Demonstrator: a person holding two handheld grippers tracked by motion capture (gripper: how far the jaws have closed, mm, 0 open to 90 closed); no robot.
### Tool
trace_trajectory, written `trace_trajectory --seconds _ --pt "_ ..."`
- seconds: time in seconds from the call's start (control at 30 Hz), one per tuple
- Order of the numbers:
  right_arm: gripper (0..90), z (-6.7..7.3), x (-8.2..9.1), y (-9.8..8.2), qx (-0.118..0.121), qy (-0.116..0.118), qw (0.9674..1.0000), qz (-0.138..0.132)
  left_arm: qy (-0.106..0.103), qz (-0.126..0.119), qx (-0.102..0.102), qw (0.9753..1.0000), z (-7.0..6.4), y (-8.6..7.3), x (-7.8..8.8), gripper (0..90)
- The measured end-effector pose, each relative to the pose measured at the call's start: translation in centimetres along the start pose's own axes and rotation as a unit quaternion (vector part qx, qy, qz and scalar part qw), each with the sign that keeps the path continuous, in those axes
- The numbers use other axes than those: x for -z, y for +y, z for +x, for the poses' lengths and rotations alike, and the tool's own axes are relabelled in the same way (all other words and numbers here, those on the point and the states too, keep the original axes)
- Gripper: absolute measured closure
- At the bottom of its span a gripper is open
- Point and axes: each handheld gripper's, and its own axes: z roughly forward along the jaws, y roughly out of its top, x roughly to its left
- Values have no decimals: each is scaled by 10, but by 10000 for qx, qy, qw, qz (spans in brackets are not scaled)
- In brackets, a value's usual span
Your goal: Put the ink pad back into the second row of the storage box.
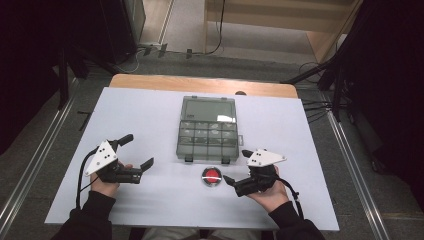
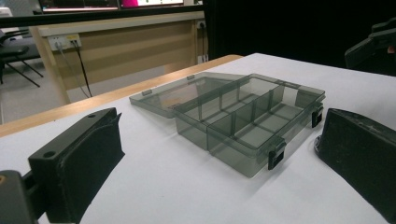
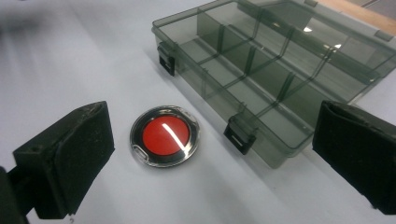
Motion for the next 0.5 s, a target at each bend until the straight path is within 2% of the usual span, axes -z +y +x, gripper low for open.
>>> trace_trajectory --seconds 0.5 --pt "0 12 -23 8 251 296 9985 398 28 -31 50 10000 1 0 1 0"
